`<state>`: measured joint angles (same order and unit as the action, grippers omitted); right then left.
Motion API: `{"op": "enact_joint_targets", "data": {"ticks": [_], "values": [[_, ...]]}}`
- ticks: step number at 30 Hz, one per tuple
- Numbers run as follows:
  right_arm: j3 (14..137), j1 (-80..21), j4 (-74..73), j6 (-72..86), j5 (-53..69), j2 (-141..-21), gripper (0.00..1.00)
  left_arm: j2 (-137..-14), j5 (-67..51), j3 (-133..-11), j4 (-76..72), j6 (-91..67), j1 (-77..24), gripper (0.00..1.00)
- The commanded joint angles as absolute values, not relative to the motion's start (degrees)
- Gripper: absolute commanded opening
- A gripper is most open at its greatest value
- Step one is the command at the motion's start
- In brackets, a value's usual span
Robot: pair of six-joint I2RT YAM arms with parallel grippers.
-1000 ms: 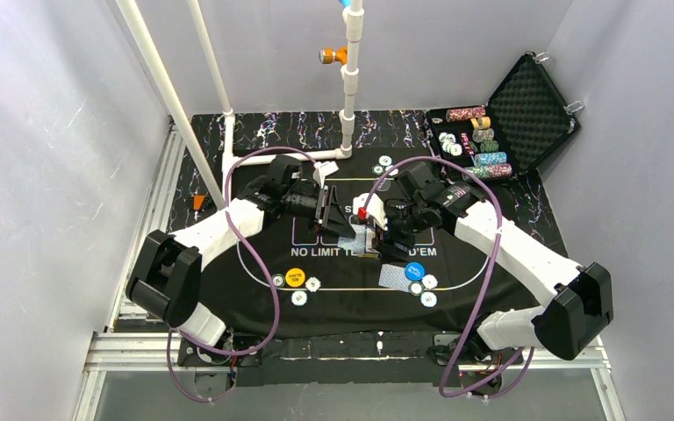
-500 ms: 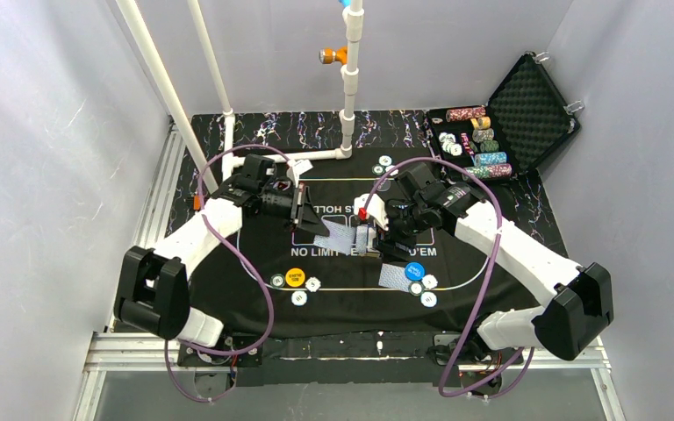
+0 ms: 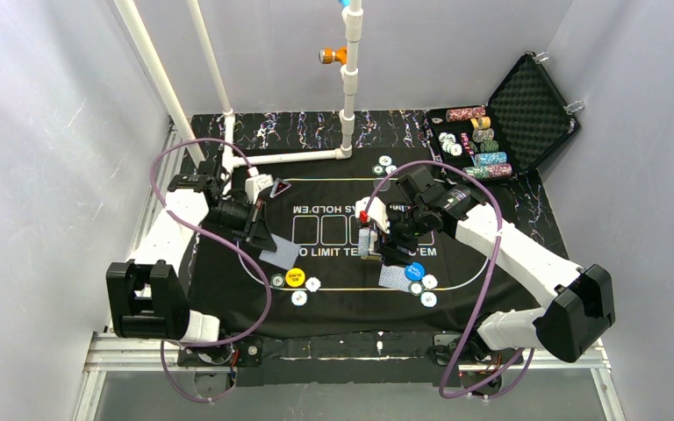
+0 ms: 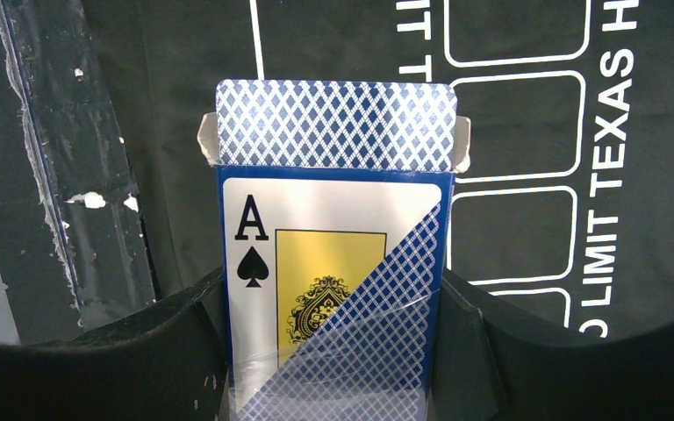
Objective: Distribute texas hold em gaming equipment
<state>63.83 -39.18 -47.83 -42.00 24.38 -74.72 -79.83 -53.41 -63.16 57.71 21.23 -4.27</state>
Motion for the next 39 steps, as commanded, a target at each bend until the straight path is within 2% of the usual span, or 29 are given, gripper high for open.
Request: {"op": "enact_joint_targets", "data": {"ticks": [1,12,20,31,39], "values": [[64.7,-39.5,-46.5,-41.7,25.8,-73.1,0.01,-81.3,-47.6,-63.4,68.9,37.3,1.5,0.00],[65.1,-39.5,-46.9,-41.7,25.7,-73.6,0.01,-82.0,-36.3,-58.3,58.4,35.8,3.8,0.00],[65.0,-39.5,-47.0,-41.7,25.8,-73.8,0.01,-86.2,-33.2,-56.5,54.8,35.0,3.5,0.00],[65.1,-39.5,-47.4,-41.8,25.6,-73.8,0.01,-92.5,-32.4,-56.5,52.0,31.9,0.8,0.00],[65.0,-39.5,-47.5,-41.8,25.5,-73.6,0.01,-93.5,-29.5,-54.9,48.2,28.9,-5.9,0.00]]}}
